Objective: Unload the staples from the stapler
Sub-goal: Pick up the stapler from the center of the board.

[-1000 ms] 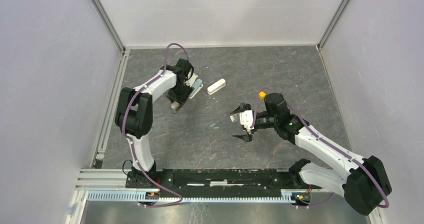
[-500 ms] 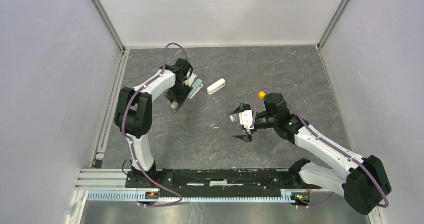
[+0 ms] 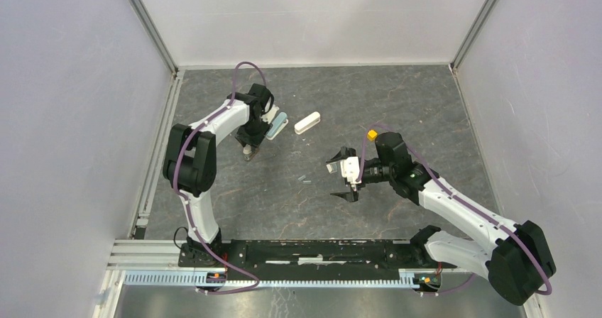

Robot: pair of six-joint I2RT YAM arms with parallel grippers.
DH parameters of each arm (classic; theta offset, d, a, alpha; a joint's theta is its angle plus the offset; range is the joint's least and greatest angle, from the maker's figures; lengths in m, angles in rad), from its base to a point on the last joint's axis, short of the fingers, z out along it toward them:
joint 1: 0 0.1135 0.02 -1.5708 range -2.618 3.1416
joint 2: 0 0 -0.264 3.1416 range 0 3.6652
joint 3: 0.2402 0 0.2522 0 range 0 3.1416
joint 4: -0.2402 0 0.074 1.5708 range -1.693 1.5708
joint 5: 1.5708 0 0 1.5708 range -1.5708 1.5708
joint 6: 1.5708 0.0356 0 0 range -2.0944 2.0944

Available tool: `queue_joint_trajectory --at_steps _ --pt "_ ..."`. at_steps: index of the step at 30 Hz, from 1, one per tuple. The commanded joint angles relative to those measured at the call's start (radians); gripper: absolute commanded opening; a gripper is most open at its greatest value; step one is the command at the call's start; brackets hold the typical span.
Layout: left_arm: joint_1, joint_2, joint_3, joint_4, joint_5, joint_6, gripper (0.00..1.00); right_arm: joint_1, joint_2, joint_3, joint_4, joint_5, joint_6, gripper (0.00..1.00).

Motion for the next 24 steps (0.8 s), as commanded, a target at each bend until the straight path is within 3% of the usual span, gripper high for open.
queue_joint_trajectory --at_steps 1,6,9,11,17,24 --pt "0.005 -0.01 -0.008 -0.021 -0.007 0.044 0.46 -0.005 0.001 0.021 0.005 -0.024 -0.008 0.98" --pt "0.005 -0.006 -0.006 -0.03 0.01 0.046 0.38 -0.007 -0.001 0.022 0.005 -0.026 -0.008 0.98" --pt "0.005 -0.01 0.001 -0.042 0.026 0.042 0.13 -0.009 -0.001 0.022 0.004 -0.027 -0.008 0.98" --pt "0.005 -0.028 0.002 -0.05 0.036 0.033 0.02 -0.011 -0.001 0.021 0.004 -0.027 -0.008 0.98" --pt "0.003 -0.161 -0.047 -0.039 0.163 -0.047 0.02 -0.013 0.005 0.025 0.002 -0.036 -0.002 0.98" --pt "-0.041 -0.41 -0.258 0.177 0.397 -0.198 0.02 -0.016 0.032 0.02 0.048 -0.065 0.073 0.98"
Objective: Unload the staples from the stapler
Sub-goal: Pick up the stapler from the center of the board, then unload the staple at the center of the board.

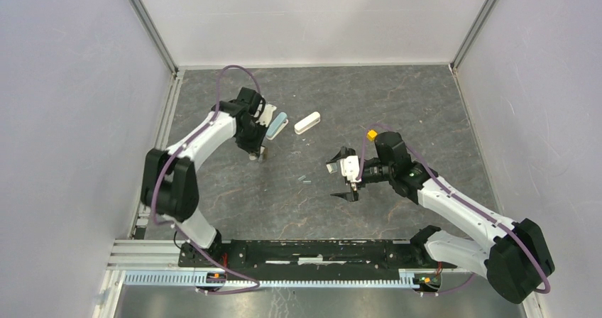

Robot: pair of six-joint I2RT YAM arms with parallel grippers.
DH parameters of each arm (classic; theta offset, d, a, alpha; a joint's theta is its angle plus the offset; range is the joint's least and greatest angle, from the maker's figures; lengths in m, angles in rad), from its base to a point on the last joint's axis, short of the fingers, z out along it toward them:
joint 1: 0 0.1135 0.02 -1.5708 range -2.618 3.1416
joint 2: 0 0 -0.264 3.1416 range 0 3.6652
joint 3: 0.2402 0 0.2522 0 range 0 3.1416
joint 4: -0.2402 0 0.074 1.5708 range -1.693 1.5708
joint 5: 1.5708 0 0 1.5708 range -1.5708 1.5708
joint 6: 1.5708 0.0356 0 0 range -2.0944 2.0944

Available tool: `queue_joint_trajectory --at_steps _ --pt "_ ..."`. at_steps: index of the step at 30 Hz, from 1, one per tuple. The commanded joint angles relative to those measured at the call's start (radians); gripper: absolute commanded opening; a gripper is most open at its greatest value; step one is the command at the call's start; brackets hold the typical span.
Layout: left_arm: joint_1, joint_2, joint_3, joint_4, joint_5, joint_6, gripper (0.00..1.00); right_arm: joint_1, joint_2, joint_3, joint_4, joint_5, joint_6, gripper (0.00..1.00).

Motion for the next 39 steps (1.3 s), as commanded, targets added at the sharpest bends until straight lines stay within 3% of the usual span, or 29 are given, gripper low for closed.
queue_joint_trajectory --at_steps 1,8,13,20,39 --pt "-0.044 -0.181 -0.115 0.183 0.182 -0.166 0.02 -0.007 0.024 0.016 0.067 -0.054 0.083 0.98" --pt "-0.126 -0.38 -0.37 0.514 0.317 -0.338 0.02 -0.007 0.1 -0.048 0.32 -0.08 0.34 0.98" --pt "-0.209 -0.412 -0.412 0.571 0.317 -0.33 0.02 -0.006 0.192 -0.069 0.507 -0.098 0.539 0.98" --pt "-0.295 -0.466 -0.447 0.589 0.294 -0.197 0.02 -0.014 0.31 -0.071 0.588 -0.105 0.573 0.98" --pt "-0.375 -0.547 -0.549 0.751 0.417 -0.108 0.02 -0.028 0.48 -0.051 0.751 -0.231 0.696 0.86"
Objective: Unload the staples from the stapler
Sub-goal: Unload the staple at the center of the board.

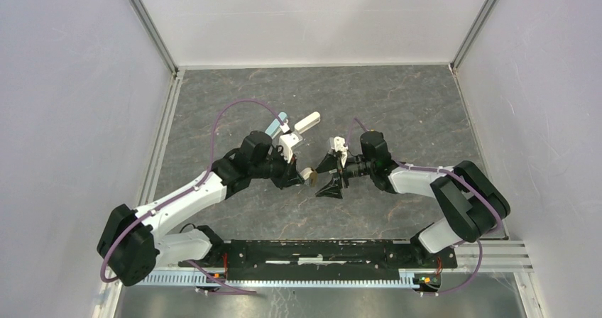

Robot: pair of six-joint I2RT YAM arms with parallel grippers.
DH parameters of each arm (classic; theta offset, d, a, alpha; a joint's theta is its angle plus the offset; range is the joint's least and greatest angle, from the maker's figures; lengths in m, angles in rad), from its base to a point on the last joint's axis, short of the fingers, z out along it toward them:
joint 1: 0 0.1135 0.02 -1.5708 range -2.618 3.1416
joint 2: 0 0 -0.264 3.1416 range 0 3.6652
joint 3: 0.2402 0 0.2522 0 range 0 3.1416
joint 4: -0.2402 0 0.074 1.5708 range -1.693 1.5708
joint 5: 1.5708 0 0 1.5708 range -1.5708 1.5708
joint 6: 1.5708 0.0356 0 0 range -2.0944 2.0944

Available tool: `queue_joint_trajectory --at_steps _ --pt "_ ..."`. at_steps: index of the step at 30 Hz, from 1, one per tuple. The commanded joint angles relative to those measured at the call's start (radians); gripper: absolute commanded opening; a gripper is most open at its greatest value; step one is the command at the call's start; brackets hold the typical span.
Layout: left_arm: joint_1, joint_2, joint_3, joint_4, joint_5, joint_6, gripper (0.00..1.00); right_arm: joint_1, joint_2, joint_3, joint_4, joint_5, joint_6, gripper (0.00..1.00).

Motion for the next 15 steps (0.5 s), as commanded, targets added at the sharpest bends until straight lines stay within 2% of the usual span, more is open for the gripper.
queue_joint_trajectory --at_steps 1,8,12,15 --pt "-0.024 -0.046 -0.015 0.101 0.061 0.089 0.02 -0.001 0.026 0.021 0.111 -0.052 0.07 0.85" --pt "-0.038 -0.056 -0.041 0.13 0.073 0.083 0.02 0.001 0.044 -0.029 0.389 -0.101 0.296 0.76" --pt "-0.04 -0.069 -0.046 0.138 0.074 0.081 0.02 0.0 0.063 -0.03 0.419 -0.109 0.335 0.66" --pt "-0.041 -0.089 -0.053 0.141 0.074 0.083 0.02 0.0 0.067 -0.029 0.411 -0.111 0.33 0.65"
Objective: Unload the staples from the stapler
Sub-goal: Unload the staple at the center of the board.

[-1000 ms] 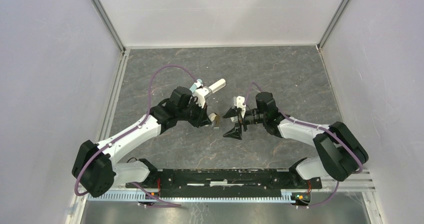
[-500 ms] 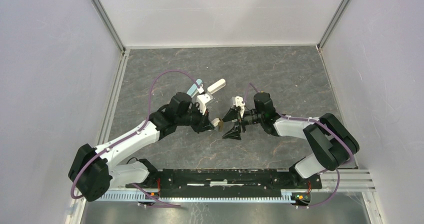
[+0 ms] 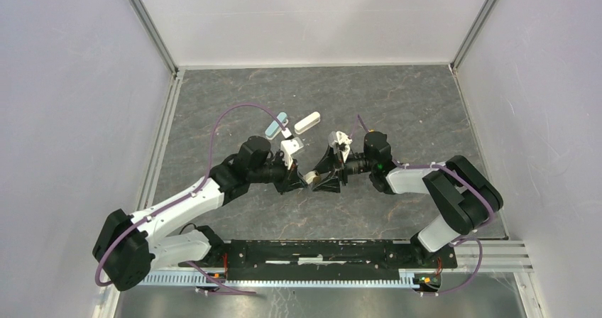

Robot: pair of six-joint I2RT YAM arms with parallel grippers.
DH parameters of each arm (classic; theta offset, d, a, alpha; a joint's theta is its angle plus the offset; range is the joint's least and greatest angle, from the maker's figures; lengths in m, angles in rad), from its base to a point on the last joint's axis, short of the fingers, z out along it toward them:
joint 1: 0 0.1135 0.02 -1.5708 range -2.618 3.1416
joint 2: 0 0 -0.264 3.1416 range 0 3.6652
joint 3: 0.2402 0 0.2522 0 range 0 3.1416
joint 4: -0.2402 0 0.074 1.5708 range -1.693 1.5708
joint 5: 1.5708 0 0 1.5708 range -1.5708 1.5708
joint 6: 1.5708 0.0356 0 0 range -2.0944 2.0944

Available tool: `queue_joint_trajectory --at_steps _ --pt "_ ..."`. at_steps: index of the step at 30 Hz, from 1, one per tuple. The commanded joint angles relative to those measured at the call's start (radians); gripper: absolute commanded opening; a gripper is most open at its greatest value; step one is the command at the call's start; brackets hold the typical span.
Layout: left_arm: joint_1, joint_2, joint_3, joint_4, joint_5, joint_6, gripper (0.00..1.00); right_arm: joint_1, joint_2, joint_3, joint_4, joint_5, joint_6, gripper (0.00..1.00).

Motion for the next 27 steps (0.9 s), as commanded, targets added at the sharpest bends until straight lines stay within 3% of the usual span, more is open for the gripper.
queue_joint_trajectory --at_steps 1,10,14,18,22,27 --pt "-0.005 -0.055 -0.007 0.069 0.029 0.048 0.02 0.0 0.011 -0.004 0.07 -0.025 0.034 0.65" --pt "-0.006 -0.084 -0.021 0.084 0.032 0.05 0.02 0.0 0.002 0.021 -0.066 -0.025 -0.071 0.64" --pt "-0.006 -0.087 -0.022 0.084 0.029 0.049 0.02 -0.001 -0.002 0.028 -0.071 -0.035 -0.077 0.54" --pt "-0.006 -0.101 -0.028 0.08 0.019 0.05 0.02 0.0 -0.011 0.044 -0.134 -0.025 -0.128 0.34" --pt "-0.006 -0.121 -0.035 0.061 -0.018 0.052 0.02 0.0 -0.037 0.106 -0.403 0.022 -0.356 0.22" --pt "-0.022 -0.13 -0.045 0.002 -0.111 0.056 0.02 0.0 -0.068 0.215 -0.804 0.188 -0.717 0.15"
